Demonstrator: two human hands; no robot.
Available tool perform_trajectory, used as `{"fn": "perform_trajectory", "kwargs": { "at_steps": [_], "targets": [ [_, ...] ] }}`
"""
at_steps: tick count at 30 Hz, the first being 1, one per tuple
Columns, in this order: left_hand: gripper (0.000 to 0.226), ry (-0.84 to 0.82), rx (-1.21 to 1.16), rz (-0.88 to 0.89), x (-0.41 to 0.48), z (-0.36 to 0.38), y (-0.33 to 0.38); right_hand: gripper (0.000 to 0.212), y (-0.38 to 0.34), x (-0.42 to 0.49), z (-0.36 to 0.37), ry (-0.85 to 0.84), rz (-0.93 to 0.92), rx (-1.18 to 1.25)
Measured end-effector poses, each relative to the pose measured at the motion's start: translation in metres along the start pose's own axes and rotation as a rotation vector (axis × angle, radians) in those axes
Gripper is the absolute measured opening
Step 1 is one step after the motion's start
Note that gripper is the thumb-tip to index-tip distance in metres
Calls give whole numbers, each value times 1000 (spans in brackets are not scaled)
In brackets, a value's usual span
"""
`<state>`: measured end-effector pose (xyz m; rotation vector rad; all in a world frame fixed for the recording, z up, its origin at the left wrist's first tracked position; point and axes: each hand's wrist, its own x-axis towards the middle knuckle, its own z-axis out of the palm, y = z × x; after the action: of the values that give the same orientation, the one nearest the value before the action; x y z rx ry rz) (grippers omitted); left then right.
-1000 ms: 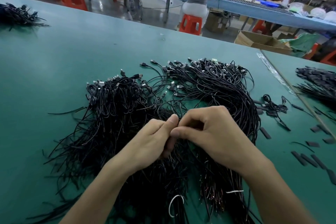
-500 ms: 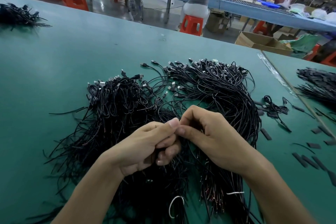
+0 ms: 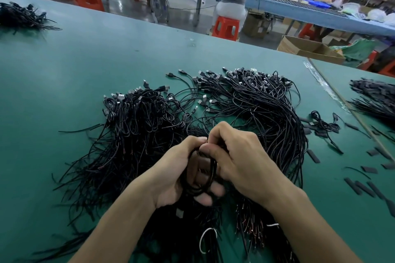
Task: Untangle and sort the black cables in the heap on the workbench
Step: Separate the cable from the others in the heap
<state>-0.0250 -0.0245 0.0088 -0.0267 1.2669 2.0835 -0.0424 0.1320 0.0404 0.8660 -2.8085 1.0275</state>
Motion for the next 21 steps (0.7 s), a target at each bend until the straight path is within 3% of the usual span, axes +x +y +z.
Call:
{"fn": "perform_trajectory", "kwargs": {
  "at_steps": [2, 5, 8, 11, 13, 15, 17, 21],
  "targets": [
    [74, 56, 91, -16, 3, -1, -2, 18, 2, 2, -1, 5, -19, -40],
    [63, 170, 117, 55, 8, -4, -9, 18, 7, 5, -1, 15, -47, -58],
    [58, 279, 160, 182, 12, -9, -13, 19, 12, 6, 5, 82, 1, 121],
    [56, 380, 168, 297, 10, -14, -9, 45, 20, 5, 17, 200, 204, 341],
    [57, 442, 133, 369, 8, -16, -6, 55, 25, 4, 28, 94, 294, 264],
    [58, 481, 59, 433, 8, -19, -4, 41, 28, 0, 40, -136, 277, -12],
    [60, 503, 25, 464, 8, -19, -3, 41, 25, -5, 53, -307, 206, -233],
    [60, 509, 26, 482, 9, -20, -3, 20, 16, -7, 66, -220, 165, -197]
  ]
}}
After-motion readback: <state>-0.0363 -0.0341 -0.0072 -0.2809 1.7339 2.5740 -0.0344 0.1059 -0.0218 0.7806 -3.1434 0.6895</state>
